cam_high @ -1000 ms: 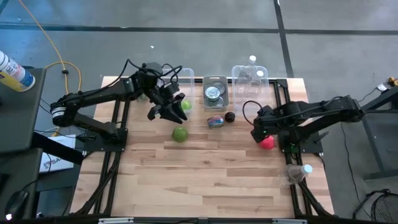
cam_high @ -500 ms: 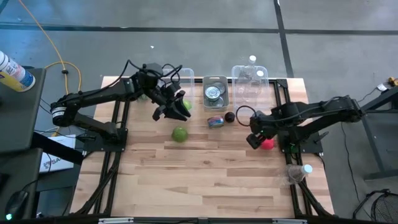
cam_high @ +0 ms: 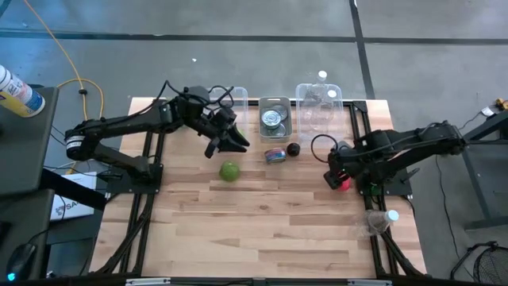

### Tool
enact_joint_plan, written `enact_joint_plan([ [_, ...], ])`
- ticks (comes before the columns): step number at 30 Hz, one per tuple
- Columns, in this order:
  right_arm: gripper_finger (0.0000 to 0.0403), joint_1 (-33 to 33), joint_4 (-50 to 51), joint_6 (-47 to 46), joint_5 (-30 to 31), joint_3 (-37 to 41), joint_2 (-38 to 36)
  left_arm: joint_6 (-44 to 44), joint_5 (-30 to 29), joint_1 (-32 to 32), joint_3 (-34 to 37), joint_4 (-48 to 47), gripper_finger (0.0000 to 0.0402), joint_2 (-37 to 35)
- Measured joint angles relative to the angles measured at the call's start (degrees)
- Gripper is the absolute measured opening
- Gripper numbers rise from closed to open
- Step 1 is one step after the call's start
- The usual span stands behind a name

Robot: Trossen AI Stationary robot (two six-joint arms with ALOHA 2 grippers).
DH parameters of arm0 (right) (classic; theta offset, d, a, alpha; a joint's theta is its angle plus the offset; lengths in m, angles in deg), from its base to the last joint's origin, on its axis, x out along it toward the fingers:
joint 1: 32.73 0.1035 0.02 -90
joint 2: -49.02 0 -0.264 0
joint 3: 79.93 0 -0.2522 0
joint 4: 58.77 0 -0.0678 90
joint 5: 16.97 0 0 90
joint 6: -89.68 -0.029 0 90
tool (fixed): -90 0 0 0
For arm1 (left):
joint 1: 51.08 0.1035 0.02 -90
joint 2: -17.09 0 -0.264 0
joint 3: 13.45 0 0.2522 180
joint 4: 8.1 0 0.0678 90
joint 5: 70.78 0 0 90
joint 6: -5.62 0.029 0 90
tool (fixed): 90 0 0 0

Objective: Pick & Place Food Item
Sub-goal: Put the red apple into the left transparent bin

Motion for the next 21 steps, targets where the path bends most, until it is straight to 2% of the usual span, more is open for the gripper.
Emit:
enact_joint_plan([
  [3,0.0398,0.01,2.25,-0.52,0.24,0.0,-0.44,-0.01,-3.58,-1.06,0.0,0.0,0.0138,0.0],
  [6,0.0398,0.02,4.07,2.21,3.03,0.64,-0.5,0.03,-7.28,-2.21,0.0,0.1,0.0138,0.0],
  [11,0.0398,-1.05,4.45,6.91,6.81,5.79,-1.95,0.16,-14.16,-3.9,0.0,1.99,0.0138,0.0],
  [15,0.0398,-3.09,1.48,6.63,2.46,10.04,-3.07,0.97,-19.32,-4.67,0.0,3.02,0.0138,0.02],
  [21,0.0398,-2.21,-3.0,2.02,1.38,15.23,-4.11,0.5,-20.3,-5.46,0.0,3.61,0.0138,0.02],
])
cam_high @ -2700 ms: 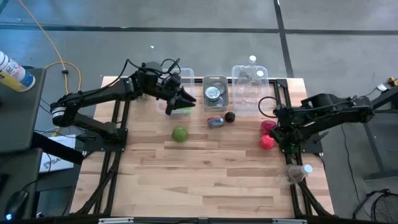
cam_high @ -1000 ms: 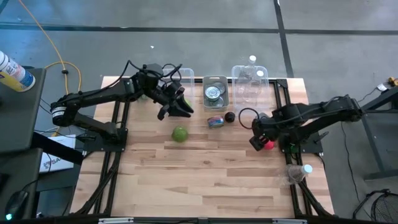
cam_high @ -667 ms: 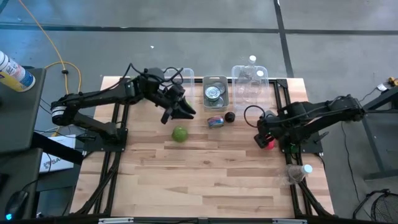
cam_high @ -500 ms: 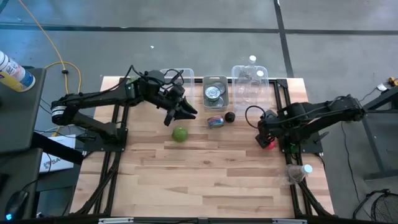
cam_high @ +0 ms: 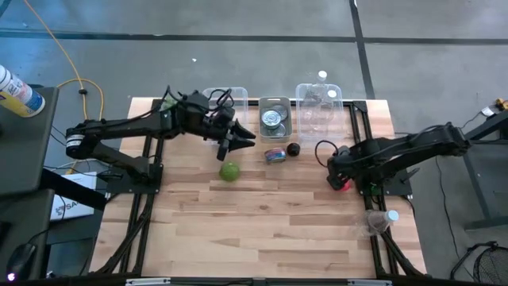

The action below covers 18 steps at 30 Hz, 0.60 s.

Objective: Pick & Place Food Item
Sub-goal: Put the red apple into the left transparent bin

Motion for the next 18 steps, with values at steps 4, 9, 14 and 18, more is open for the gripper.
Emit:
enact_joint_plan([
  [4,0.0398,0.42,-1.33,-2.39,-0.15,3.96,0.0,-0.11,0.02,-1.64,0.0,-0.01,0.0138,0.0],
  [9,0.0392,0.43,-8.32,-3.48,-0.06,6.75,0.31,-0.02,-0.29,-3.99,0.0,-0.08,0.0138,0.0],
  [14,0.038,0.44,-9.93,-7.4,2.02,6.8,2.21,0.98,-2.19,-5.29,0.0,-0.16,0.0138,0.0],
  [18,0.0376,0.78,-9.97,-10.18,1.14,6.8,4.06,0.98,-2.34,-5.27,0.0,-0.18,0.0138,0.0],
])
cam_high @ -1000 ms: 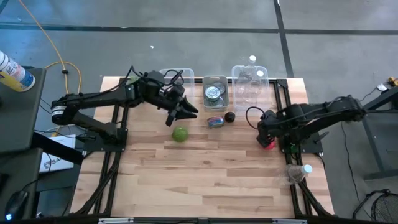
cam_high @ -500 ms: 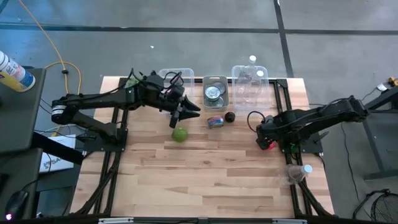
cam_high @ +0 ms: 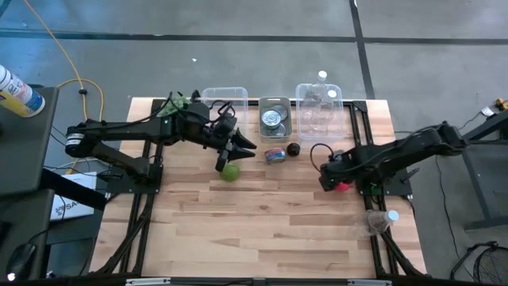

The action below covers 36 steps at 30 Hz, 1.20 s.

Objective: Pick & Place Food Item
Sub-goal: Put the red apple into the left transparent bin

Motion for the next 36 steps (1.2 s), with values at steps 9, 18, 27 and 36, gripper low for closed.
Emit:
enact_joint_plan([
  [9,0.0374,3.01,3.08,-10.45,1.18,0.0,6.55,0.09,-0.02,0.0,0.0,0.0,0.0138,0.0],
  [18,0.0372,2.36,-0.62,-13.65,6.5,0.24,14.08,3.81,1.7,0.02,0.0,0.0,0.0138,0.0],
  [27,0.0369,2.06,-9.42,-11.68,3.01,0.24,18.82,2.69,3.2,0.07,0.0,-0.4,0.0138,0.0],
  [36,0.0369,2.09,-11.13,-7.49,1.0,0.24,18.96,2.56,4.17,0.07,0.0,-2.49,0.0138,0.0],
])
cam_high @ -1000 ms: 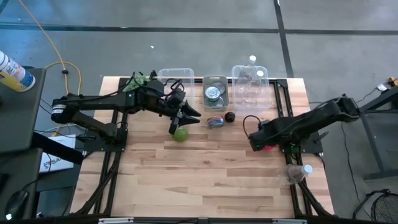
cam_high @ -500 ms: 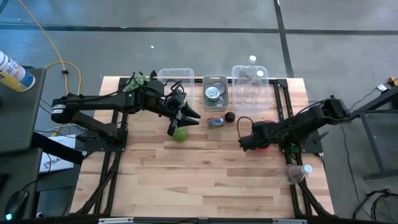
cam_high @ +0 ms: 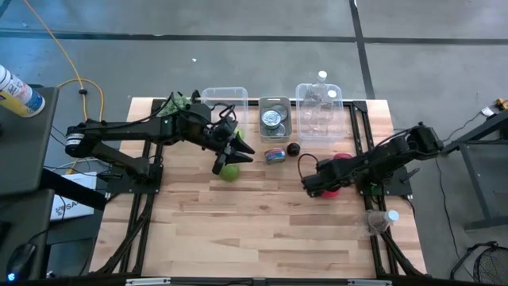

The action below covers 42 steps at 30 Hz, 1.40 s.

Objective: Pick & Place Food Item
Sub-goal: Put the red apple into the left transparent bin

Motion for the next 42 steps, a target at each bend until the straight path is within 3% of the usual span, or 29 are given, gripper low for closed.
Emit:
enact_joint_plan([
  [7,0.0359,-0.02,-3.98,2.5,-0.78,0.0,0.02,-0.24,2.91,-0.02,0.0,-2.69,0.0138,0.0],
  [26,0.0333,-0.49,-12.93,3.01,-0.66,-0.09,2.81,-0.24,4.09,-0.02,0.0,-4.67,0.0138,0.0],
  [33,0.0296,-2.05,-15.91,4.97,-3.93,-0.13,4.57,-0.22,4.33,0.18,0.0,-6.11,0.0138,0.0],
  [42,0.0282,-2.34,-16.14,8.03,-4.6,0.09,2.37,-0.91,13.53,4.2,0.0,-8.05,0.0138,0.0],
])
